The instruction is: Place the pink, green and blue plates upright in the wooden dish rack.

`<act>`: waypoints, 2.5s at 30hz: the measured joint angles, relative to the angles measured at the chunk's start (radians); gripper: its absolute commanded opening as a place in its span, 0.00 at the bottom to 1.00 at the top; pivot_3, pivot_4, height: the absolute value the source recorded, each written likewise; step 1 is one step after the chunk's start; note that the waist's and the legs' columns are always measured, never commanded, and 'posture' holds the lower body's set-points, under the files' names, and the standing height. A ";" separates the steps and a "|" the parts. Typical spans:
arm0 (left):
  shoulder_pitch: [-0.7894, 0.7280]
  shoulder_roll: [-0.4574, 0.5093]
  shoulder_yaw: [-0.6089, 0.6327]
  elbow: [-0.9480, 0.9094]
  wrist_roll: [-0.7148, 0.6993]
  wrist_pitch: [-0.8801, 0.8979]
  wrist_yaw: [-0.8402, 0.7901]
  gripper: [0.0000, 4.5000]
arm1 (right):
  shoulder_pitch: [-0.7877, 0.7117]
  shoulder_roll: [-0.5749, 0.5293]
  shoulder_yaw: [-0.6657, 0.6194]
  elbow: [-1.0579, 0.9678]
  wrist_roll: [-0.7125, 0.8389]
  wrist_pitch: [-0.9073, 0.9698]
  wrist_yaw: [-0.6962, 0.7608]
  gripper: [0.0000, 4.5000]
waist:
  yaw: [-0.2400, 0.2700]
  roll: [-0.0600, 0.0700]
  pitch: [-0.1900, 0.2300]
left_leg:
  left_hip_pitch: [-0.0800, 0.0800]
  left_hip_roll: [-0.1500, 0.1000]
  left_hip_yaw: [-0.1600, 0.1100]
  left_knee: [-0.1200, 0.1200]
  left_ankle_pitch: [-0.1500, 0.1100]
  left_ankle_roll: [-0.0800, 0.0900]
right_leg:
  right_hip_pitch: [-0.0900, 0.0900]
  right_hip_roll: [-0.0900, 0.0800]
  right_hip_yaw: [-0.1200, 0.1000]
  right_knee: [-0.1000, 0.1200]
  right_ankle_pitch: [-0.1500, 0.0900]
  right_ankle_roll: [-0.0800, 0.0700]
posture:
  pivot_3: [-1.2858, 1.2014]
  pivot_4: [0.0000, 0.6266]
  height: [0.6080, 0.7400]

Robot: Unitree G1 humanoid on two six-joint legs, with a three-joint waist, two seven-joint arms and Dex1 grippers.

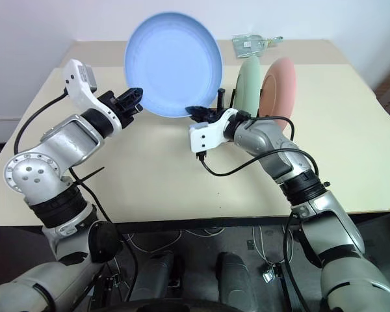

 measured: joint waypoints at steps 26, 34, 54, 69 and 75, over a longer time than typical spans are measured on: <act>0.491 0.366 -0.461 0.093 0.586 -0.742 -0.635 0.75 | -0.053 0.345 -0.559 -0.417 1.218 1.099 -0.082 0.00 | -0.018 0.001 0.000 | 0.001 0.001 0.000 -0.006 -0.003 0.000 | -0.002 -0.008 -0.001 0.000 -0.002 -0.006 | 0.52 0.24 1.00; 0.546 0.366 -0.507 0.066 0.608 -0.770 -0.771 0.75 | -0.038 0.344 -0.622 -0.418 1.354 1.276 -0.198 0.00 | -0.030 0.004 -0.001 | -0.003 0.001 0.001 -0.009 -0.002 0.004 | -0.010 -0.007 0.000 0.003 -0.001 -0.005 | 0.52 0.24 1.00; 0.546 0.336 -0.506 0.063 0.641 -0.764 -0.792 0.77 | -0.092 0.308 -0.610 -0.179 1.309 1.272 -0.225 0.75 | -0.023 0.004 -0.001 | -0.004 0.001 0.002 -0.005 -0.004 0.008 | -0.007 -0.003 -0.001 0.003 -0.001 -0.004 | 0.52 0.24 1.00; 0.558 0.394 -0.466 0.140 0.703 -0.796 -0.836 0.77 | 0.422 -0.282 -0.767 -0.432 1.150 0.915 0.352 0.75 | 0.005 0.003 0.000 | 0.001 0.001 -0.001 -0.001 -0.007 0.012 | 0.002 -0.005 -0.004 -0.003 -0.002 -0.005 | 0.52 0.24 1.00; 0.546 0.402 -0.484 0.213 0.750 -0.845 -0.880 0.77 | 0.623 -0.292 -0.827 -0.366 1.080 0.847 0.385 0.75 | -0.006 0.005 0.000 | 0.003 0.002 0.001 -0.002 -0.007 0.012 | 0.002 -0.006 -0.001 -0.001 -0.003 -0.008 | 0.52 0.24 1.00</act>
